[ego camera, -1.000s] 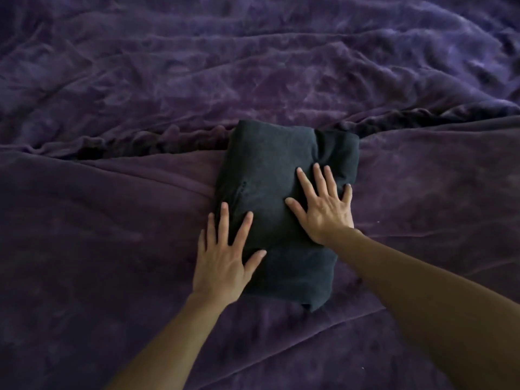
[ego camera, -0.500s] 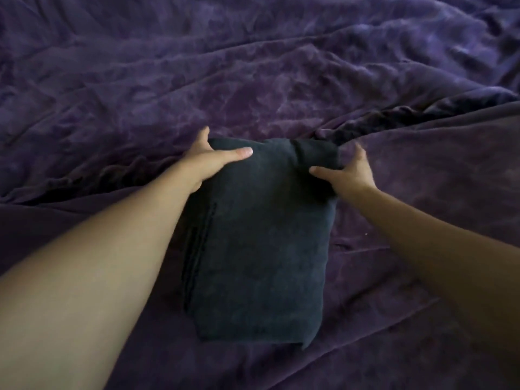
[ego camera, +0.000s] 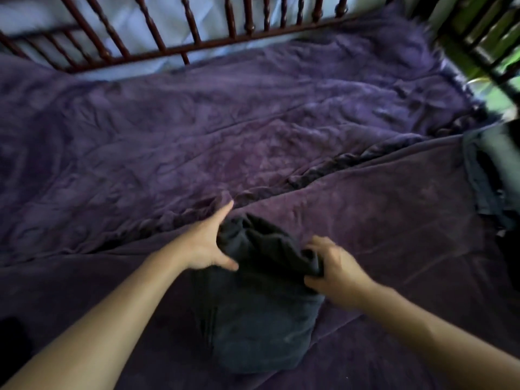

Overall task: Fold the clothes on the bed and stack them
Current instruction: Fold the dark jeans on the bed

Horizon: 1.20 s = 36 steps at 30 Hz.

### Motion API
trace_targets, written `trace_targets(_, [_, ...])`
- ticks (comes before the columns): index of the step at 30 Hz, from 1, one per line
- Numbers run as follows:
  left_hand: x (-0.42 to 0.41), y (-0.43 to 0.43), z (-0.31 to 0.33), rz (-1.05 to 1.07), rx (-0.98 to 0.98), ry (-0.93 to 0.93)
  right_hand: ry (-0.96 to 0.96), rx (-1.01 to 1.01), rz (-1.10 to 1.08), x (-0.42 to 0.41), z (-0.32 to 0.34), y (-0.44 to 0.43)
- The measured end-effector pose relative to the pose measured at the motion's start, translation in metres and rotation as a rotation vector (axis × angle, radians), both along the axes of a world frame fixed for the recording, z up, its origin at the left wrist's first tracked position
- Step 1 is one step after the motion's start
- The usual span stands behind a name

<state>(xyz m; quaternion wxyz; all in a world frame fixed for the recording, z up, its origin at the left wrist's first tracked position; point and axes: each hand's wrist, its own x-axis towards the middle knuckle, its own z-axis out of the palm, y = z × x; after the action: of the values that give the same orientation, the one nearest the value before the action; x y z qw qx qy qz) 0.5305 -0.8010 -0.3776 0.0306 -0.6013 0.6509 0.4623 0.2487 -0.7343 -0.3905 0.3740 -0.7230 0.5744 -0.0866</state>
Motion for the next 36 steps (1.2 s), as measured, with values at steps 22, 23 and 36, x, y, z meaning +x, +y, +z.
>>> trace_targets(22, [-0.184, 0.204, 0.170, -0.153, -0.313, 0.030, -0.033, -0.275, -0.099, -0.187, 0.168, 0.203])
trace_targets(23, [-0.207, 0.210, 0.178, -0.160, -0.328, 0.052, -0.025, -0.299, -0.121, -0.211, 0.179, 0.211])
trace_targets(36, [-0.486, 0.239, 0.275, -0.137, -0.286, 0.542, 0.149, -0.492, -0.400, -0.479, 0.338, 0.250])
